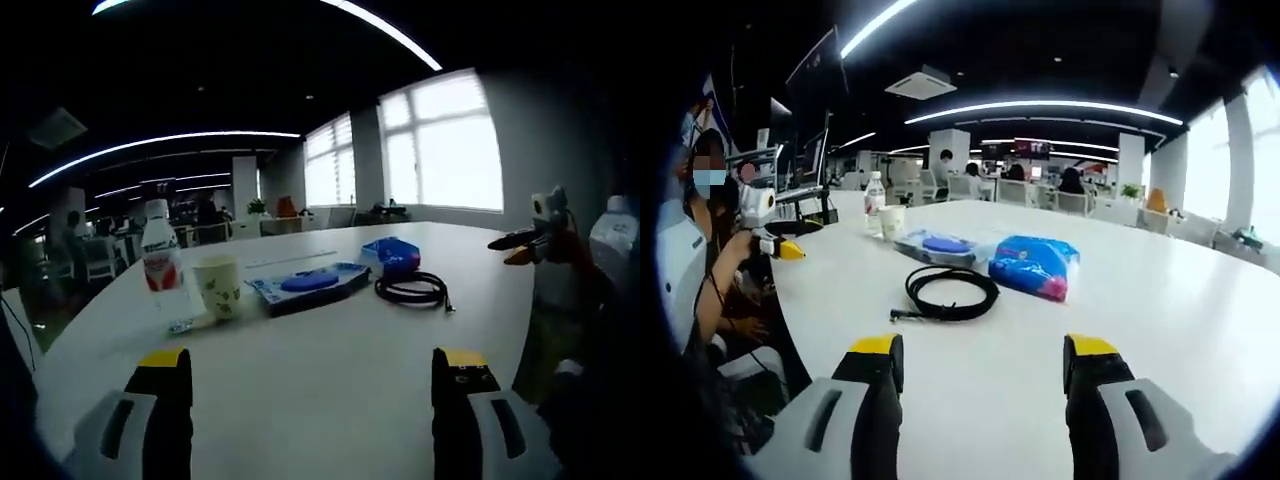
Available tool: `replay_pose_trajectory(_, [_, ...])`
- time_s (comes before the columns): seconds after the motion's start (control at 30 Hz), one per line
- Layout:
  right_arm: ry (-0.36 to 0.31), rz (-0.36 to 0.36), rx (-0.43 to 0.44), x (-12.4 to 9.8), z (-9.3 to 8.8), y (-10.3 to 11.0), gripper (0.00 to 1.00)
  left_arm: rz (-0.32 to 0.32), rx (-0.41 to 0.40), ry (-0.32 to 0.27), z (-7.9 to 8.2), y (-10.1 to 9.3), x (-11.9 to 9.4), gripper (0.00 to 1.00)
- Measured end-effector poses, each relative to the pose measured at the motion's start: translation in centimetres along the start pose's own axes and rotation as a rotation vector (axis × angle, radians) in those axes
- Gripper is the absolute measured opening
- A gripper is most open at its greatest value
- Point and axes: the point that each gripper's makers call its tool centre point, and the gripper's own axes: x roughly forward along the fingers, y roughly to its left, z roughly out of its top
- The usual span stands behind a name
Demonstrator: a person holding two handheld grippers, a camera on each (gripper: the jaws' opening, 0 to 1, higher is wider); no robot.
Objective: Arrange the tabletop items into an orderly group along one side of the table until the central work area is clear of visible clutter.
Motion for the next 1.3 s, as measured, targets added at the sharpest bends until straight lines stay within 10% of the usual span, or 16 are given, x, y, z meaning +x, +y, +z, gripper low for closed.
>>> replay_pose_trajectory(1.3, [-0.011, -0.031, 0.020, -0.1, 0.2, -0.6, 0.61, 0.049, -0.031, -0.022, 0.1, 0.7, -0.4, 0.99])
